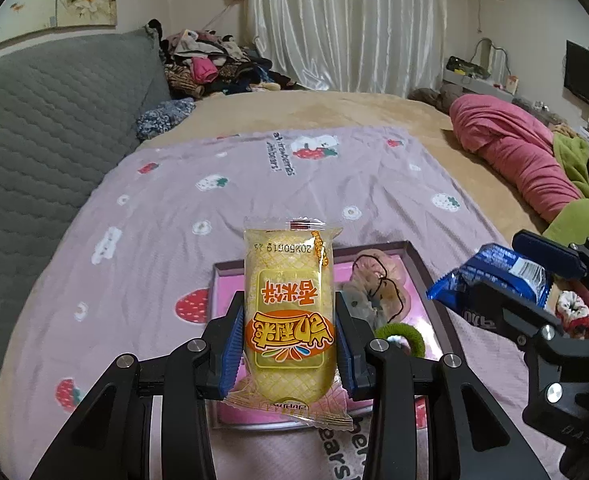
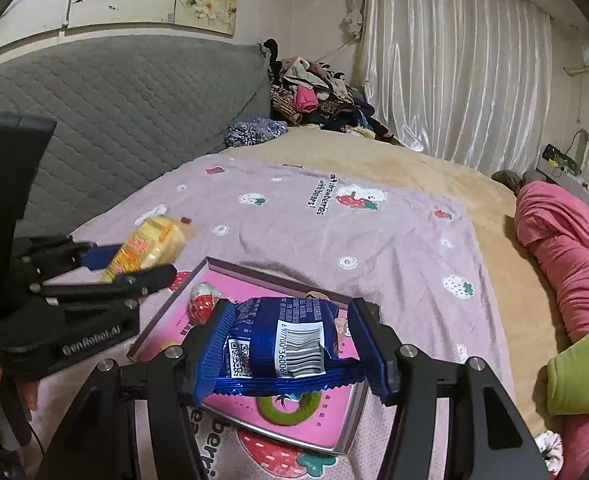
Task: Organize objects
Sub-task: 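Lift and carry the bread pack and blue packet over the pink tray, then lower both tools into the tray and open them to release both packs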
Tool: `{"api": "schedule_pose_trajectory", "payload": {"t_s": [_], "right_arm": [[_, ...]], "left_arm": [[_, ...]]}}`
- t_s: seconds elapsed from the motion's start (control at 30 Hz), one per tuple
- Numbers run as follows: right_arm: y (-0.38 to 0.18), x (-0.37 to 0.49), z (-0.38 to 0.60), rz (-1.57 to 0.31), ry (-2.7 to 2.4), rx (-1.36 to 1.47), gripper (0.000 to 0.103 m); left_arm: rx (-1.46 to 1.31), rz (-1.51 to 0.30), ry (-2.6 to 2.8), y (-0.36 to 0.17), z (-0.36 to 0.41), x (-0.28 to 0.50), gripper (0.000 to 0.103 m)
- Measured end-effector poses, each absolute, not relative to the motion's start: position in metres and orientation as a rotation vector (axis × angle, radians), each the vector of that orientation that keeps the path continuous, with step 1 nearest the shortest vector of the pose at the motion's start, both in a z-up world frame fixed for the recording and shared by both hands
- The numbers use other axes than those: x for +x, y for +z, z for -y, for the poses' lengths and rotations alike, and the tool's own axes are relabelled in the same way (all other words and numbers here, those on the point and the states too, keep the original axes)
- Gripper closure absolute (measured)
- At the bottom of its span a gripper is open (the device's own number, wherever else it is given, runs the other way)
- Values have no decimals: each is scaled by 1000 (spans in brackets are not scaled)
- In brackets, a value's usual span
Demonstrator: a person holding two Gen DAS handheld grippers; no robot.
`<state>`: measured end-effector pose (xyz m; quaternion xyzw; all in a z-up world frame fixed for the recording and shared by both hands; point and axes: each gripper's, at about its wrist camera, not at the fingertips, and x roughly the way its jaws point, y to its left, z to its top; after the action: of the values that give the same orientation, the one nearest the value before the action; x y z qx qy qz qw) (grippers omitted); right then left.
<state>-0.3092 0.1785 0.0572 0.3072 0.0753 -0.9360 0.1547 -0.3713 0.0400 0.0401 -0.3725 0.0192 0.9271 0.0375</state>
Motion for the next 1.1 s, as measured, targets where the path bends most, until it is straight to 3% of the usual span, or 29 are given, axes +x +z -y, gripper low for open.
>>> {"api": "schedule_pose_trajectory", "payload": {"t_s": [0.47,0.63,1.1], "right_arm": [[-21,-334,-203,-101,-2692,886,44],[-48,-346,-208,-100,-2693,910,44],[-66,-351,-207,-123,-2690,961,44]], "left_arm": [[-1084,7,2852,-53,-51,-387,62],[-1112,-56,2808,-83,-61,-407,62],[-1096,-125,2768,-91,-83,-403,63]]}}
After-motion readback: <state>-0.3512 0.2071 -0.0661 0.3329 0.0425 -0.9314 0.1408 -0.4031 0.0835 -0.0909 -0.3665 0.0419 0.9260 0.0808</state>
